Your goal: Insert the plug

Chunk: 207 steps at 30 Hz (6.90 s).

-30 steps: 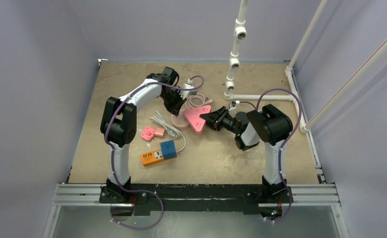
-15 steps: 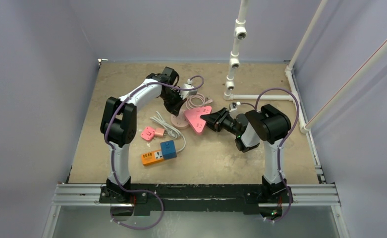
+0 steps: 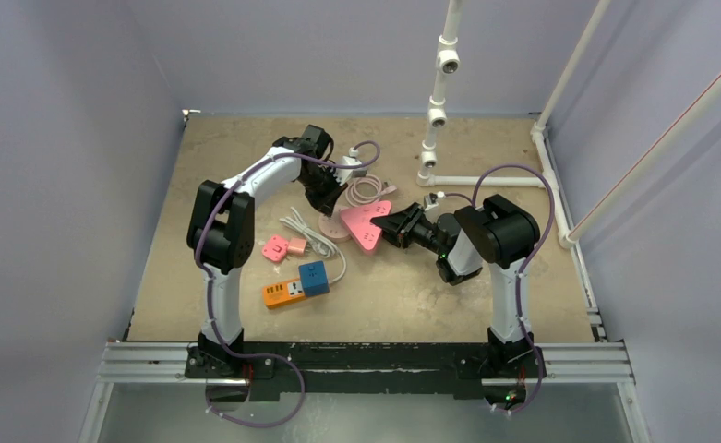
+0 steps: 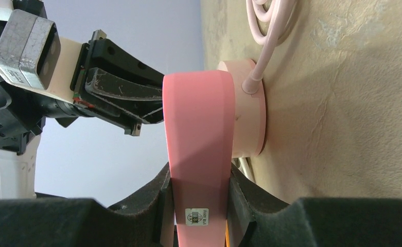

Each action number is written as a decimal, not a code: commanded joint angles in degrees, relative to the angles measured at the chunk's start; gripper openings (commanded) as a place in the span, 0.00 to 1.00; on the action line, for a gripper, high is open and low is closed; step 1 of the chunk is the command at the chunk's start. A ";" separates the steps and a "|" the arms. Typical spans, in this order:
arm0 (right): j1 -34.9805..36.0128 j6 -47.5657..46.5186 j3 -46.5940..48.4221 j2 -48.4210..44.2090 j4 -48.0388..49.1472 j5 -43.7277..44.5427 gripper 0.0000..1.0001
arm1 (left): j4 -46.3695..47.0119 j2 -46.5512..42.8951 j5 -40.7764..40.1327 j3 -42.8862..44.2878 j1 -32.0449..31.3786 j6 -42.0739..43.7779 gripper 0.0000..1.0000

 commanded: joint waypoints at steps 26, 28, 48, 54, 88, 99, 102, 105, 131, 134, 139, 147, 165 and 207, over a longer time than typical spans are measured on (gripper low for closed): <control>0.30 -7.54 3.33 -1.60 -10.01 3.66 0.00 | -1.88 -0.07 0.92 0.49 0.35 0.78 0.00; 0.27 -8.31 3.58 -2.47 -12.48 4.05 0.00 | -2.26 -0.21 1.38 1.21 0.73 0.73 0.00; 0.34 -9.22 2.56 -0.87 -13.14 6.40 0.00 | -4.59 1.67 6.90 7.60 -0.54 -2.18 0.17; 0.29 -9.80 2.25 -0.33 -12.94 6.95 0.00 | -2.39 1.67 5.13 4.36 -1.28 -1.95 0.14; 0.36 -14.23 4.70 -3.89 -21.72 9.38 0.14 | -6.73 4.78 11.79 13.29 -0.50 -5.67 0.22; 0.40 -14.38 4.87 -3.62 -21.87 8.80 0.48 | -2.52 5.18 3.24 1.33 -0.42 -0.37 0.12; 0.44 -14.87 4.66 -4.53 -22.80 8.50 0.55 | -1.98 5.44 2.88 1.39 -0.42 -0.53 0.11; 0.36 -15.09 4.17 -5.70 -23.35 8.02 0.66 | -2.18 6.03 2.84 1.98 -0.42 -0.72 0.10; -6.07 -35.32 15.37 -38.12 -77.27 25.03 0.99 | -3.77 5.63 12.64 16.99 3.50 -11.01 0.44; -7.70 -35.99 18.40 -37.68 -85.97 31.97 0.99 | -4.37 4.45 13.36 19.53 5.87 -12.11 0.52; -9.83 -32.53 20.52 -36.97 -94.71 41.01 0.99 | -5.86 1.80 13.40 19.89 9.23 -11.80 0.54; -10.67 -28.23 16.49 -34.65 -98.71 45.25 0.99 | -8.49 -2.00 11.41 17.24 10.89 -8.87 0.54; -11.19 -27.63 17.64 -43.74 -110.14 52.49 0.99 | -10.50 -2.54 12.56 17.56 11.00 -8.26 0.53; -6.91 -37.12 19.79 -34.05 -109.92 43.33 0.66 | -9.42 -5.34 11.03 17.37 11.45 -5.87 0.53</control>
